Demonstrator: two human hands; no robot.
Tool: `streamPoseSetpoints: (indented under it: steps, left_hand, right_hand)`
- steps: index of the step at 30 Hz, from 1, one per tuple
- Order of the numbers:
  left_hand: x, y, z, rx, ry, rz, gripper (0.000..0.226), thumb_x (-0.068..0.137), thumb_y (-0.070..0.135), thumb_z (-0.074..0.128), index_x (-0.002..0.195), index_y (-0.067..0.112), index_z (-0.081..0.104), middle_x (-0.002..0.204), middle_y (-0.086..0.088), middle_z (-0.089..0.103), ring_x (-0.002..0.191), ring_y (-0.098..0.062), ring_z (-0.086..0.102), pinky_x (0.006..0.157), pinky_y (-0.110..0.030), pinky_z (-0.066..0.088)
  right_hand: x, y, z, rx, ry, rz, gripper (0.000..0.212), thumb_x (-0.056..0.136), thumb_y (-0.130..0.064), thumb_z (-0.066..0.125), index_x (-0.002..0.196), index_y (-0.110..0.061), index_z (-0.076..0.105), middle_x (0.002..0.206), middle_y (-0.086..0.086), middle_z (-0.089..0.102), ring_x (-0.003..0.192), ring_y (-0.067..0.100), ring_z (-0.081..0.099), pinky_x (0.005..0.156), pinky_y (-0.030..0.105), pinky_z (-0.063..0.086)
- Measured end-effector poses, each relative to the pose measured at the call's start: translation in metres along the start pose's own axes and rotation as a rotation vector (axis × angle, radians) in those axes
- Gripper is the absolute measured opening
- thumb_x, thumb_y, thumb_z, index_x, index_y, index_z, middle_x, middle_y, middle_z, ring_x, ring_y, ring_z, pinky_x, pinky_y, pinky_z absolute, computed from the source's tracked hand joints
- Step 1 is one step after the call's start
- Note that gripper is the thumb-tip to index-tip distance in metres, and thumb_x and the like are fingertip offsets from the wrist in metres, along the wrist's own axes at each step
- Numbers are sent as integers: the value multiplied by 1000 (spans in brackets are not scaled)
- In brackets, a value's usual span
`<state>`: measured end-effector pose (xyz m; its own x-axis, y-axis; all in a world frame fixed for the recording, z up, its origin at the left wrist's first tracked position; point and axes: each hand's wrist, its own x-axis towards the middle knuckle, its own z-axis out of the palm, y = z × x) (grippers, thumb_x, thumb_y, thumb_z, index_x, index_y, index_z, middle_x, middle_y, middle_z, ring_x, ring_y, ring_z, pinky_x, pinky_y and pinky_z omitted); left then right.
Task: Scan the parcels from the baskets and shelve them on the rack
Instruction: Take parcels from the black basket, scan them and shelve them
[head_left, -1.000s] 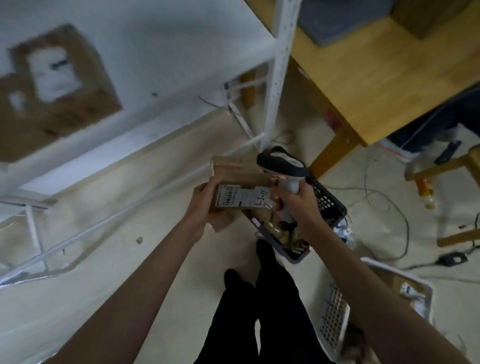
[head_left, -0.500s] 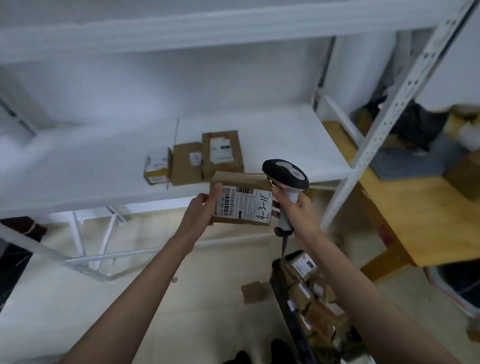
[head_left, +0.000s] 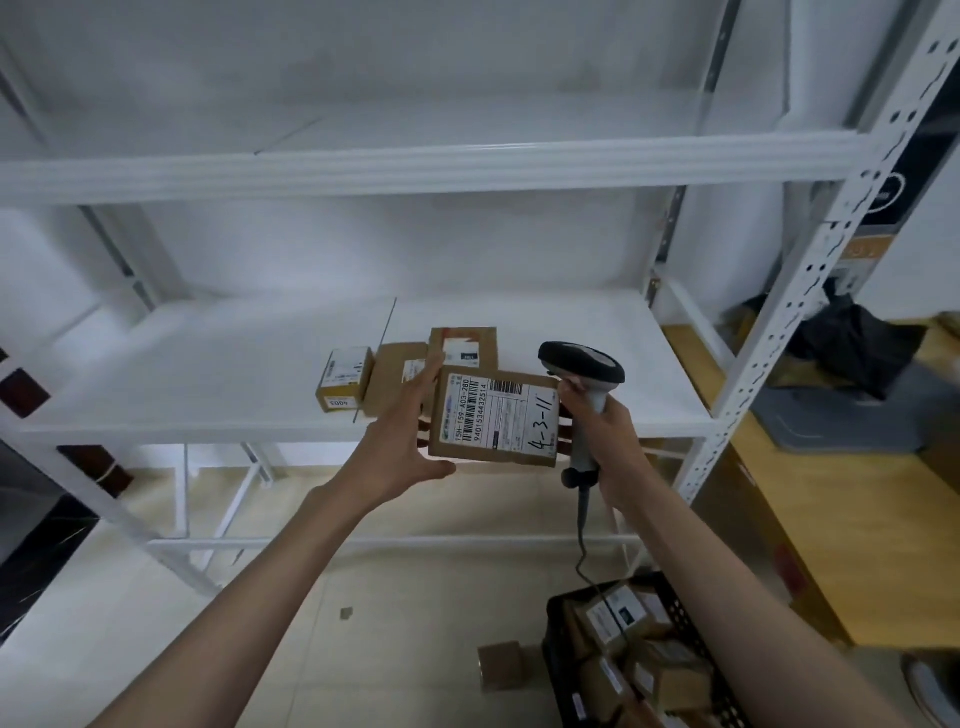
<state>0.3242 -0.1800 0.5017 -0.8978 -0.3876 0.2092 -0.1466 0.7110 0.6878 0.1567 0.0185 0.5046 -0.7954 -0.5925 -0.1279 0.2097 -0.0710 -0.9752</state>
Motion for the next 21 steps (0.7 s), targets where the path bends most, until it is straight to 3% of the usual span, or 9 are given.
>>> streamPoseSetpoints:
  steps: [2,4,6,9,11,15,18,21]
  left_hand:
    - [2,5,7,-12,30,1,122,66,15,92,152,54,15,149,22,38,103,-7,65,75,-24,60]
    - [4,13,12,-9,48,16,113,63,25,90,147,57,21,137,36,42,94,1,65,66,-16,56]
    - [5,19,17,15,58,35,109,58,35,87,143,57,24,128,41,43,96,4,63,67,-13,54]
    - [8,23,28,11,86,20,111,57,29,90,147,47,26,135,25,48,114,-2,58,89,-29,57]
    - [9,26,35,20,112,15,112,58,24,91,148,41,27,136,19,50,118,-4,57,95,-35,56]
    - [11,31,35,45,125,0,109,59,20,90,146,44,29,129,21,55,115,-1,59,88,-25,55]
    - [14,31,21,122,75,-8,111,59,18,91,146,44,27,124,20,55,107,-1,62,78,-24,56]
    - [18,29,2,269,17,-3,109,63,10,89,146,39,24,133,8,53,107,-9,62,81,-25,57]
  right_hand:
    - [0,-1,-9,15,-19,4,25,102,-33,59,114,-12,65,101,9,79,88,29,77,66,35,60]
    - [0,-2,-19,18,-30,12,26,102,-32,59,115,-10,65,99,8,79,88,29,77,65,34,61]
    - [1,-2,-27,28,-35,20,26,102,-32,59,115,-10,65,100,8,79,88,29,77,65,34,60]
    - [1,-1,-38,52,-17,2,23,102,-29,60,114,-10,67,99,7,79,88,24,77,63,30,60]
    - [3,-2,-44,13,9,-23,22,101,-29,62,115,-13,66,100,4,79,90,19,77,66,29,62]
    - [6,-4,-57,-172,0,-118,26,97,-28,68,117,-11,63,97,5,75,84,18,73,73,34,62]
    - [5,-6,-62,-352,-128,-215,21,94,-25,72,108,-12,66,80,-1,73,63,15,64,61,30,57]
    - [1,-9,-53,-526,-248,-299,25,89,-24,78,109,-16,65,91,-3,73,72,13,66,62,27,57]
